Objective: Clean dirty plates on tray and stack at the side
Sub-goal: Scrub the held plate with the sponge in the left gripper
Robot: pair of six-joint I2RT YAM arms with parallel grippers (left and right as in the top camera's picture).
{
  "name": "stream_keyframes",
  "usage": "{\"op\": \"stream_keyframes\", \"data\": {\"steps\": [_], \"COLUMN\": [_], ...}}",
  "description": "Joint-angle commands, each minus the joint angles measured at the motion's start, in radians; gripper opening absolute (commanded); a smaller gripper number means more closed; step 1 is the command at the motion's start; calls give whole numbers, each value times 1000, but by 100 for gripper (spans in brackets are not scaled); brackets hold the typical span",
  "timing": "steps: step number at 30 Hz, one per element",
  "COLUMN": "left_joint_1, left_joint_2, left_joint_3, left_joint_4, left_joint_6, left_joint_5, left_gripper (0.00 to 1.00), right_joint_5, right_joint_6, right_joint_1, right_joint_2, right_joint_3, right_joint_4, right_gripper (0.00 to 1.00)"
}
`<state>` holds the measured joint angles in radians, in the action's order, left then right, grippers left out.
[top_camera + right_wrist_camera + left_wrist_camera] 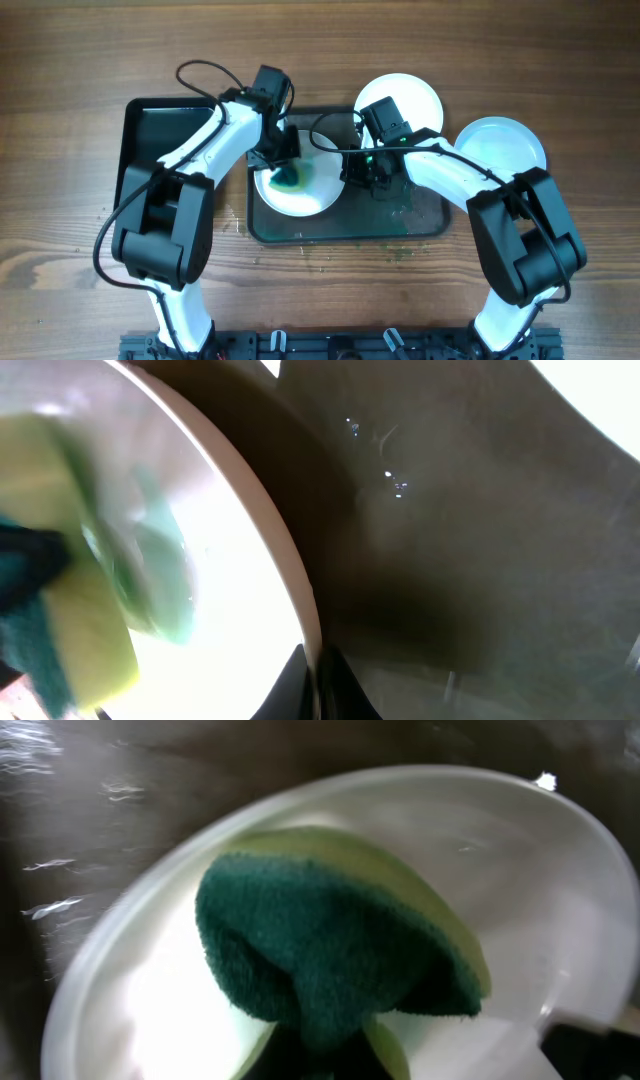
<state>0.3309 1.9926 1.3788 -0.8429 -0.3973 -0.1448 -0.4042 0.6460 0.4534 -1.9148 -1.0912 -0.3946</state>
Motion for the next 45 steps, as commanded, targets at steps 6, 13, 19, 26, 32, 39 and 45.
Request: {"op": "stream_keyframes", "data": {"steps": [6,13,19,26,32,39,45], "left_joint_1": [25,116,111,29,33,9,0], "left_joint_2": [3,45,57,57,57,57,57], "left_joint_3": [53,-66,-66,-63,-63,-63,43], "left_joint_4": [-133,10,202,32,-14,169,-15], "left_joint_6": [-108,-109,105,-163,220,-29,-113], "left_joint_5": [185,76,-285,348,-410,141,352], "left_gripper": [4,4,4,4,4,4,4], "right_joint_5": [14,14,14,14,14,14,14], "right_joint_6": [35,34,33,27,27,27,27], "right_joint_1": [0,0,0,0,0,0,1], "right_joint_2": [-45,-45,-45,-45,-45,-45,-45], "right_joint_3": [-7,-7,-7,-7,-7,-7,-7], "right_joint_4": [3,5,5,7,10,9,9], "right_gripper": [4,4,4,4,4,4,4]}}
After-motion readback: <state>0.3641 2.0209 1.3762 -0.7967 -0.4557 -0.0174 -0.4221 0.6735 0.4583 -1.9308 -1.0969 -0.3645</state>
